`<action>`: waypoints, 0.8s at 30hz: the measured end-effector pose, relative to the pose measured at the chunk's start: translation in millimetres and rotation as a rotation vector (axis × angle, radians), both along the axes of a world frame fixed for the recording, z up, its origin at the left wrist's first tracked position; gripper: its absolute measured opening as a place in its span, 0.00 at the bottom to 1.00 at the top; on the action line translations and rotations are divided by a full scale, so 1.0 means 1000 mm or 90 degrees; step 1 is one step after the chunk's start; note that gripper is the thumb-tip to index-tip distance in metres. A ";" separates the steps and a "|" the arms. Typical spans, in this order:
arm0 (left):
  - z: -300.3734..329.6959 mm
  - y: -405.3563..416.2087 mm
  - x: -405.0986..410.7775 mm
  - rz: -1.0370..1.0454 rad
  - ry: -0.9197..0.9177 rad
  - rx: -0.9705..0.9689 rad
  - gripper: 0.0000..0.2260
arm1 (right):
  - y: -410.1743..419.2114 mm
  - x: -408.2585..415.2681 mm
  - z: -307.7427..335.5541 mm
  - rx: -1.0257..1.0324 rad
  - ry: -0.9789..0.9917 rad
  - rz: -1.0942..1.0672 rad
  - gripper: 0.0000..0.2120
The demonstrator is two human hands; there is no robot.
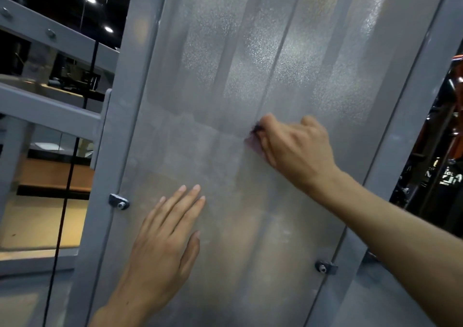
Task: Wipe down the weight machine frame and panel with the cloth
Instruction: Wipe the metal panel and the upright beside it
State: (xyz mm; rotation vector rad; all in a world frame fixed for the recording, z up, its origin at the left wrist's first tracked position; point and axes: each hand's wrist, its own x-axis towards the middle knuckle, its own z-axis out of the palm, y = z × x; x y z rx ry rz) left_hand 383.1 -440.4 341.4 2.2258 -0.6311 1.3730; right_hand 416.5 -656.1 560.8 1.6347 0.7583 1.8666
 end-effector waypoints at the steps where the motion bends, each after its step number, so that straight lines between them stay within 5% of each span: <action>1: 0.000 0.001 0.000 -0.001 0.000 0.000 0.25 | 0.002 0.002 -0.022 -0.045 0.025 0.009 0.15; 5: -0.002 0.007 0.000 -0.001 -0.001 0.002 0.24 | 0.004 0.004 -0.052 -0.235 0.068 -0.003 0.15; 9: -0.004 0.009 0.001 -0.003 0.011 -0.001 0.24 | 0.012 -0.001 0.012 -0.048 -0.034 -0.011 0.16; 12: -0.007 0.010 0.002 -0.004 0.023 -0.002 0.25 | 0.017 -0.001 0.002 0.036 -0.030 -0.004 0.16; 18: -0.007 0.018 0.003 -0.019 0.020 -0.026 0.24 | 0.019 0.006 -0.061 -0.234 0.079 -0.006 0.16; 24: -0.010 0.020 0.004 -0.011 0.048 -0.029 0.25 | 0.031 0.002 0.003 0.017 -0.053 -0.023 0.18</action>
